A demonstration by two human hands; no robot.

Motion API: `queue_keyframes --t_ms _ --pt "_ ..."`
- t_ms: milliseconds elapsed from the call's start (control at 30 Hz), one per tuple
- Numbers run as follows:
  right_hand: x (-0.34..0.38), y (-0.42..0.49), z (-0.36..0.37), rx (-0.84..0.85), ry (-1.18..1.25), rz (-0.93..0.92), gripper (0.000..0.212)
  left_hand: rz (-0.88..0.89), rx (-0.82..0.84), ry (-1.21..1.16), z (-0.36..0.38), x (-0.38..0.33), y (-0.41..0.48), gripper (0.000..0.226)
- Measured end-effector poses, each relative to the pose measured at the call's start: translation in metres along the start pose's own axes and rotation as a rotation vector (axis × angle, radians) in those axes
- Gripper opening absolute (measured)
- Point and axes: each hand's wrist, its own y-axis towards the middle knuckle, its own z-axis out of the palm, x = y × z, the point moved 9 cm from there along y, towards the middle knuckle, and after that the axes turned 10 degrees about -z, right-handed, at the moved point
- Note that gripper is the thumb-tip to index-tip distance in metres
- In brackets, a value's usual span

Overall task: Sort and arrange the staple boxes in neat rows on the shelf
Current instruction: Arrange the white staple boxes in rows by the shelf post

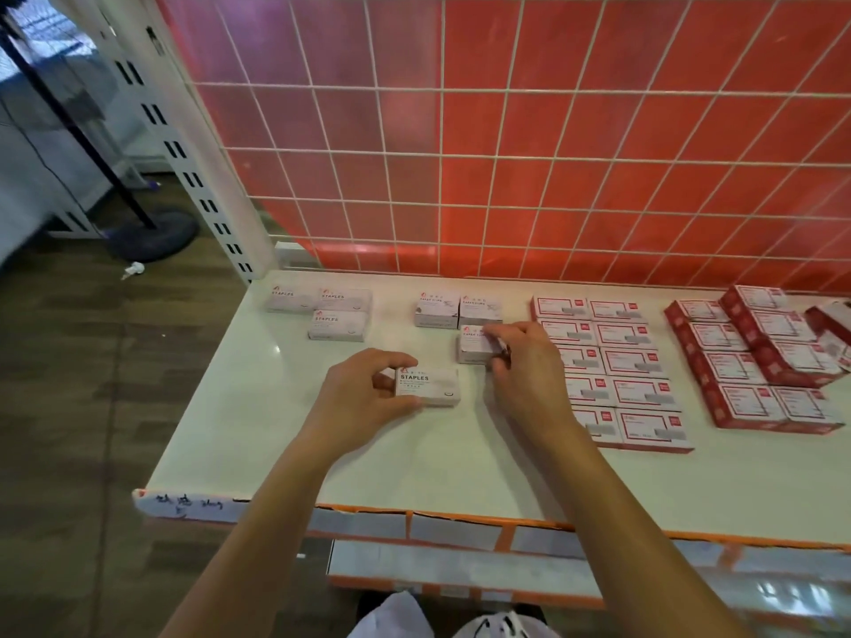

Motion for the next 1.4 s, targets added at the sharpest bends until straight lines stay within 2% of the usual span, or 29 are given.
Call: queue_keyframes --t_ms 1000,1167,1300,1400 --pt "-0.001 0.002 0.001 -0.096 -0.078 0.042 0.035 0.02 0.036 -0.028 -0.007 0.003 0.015 0.041" --pt "0.016 -0.012 0.002 -0.182 -0.119 -0.004 0.032 0.051 0.017 -0.035 -0.017 0.004 0.017 0.04" --pt "0.036 -0.019 0.016 -0.168 -0.11 -0.074 0.035 0.092 -0.032 0.056 -0.029 0.005 0.017 0.041" --pt "0.049 -0.021 0.029 -0.132 -0.108 -0.094 0.037 0.065 -0.06 0.035 -0.041 0.013 0.017 0.041"
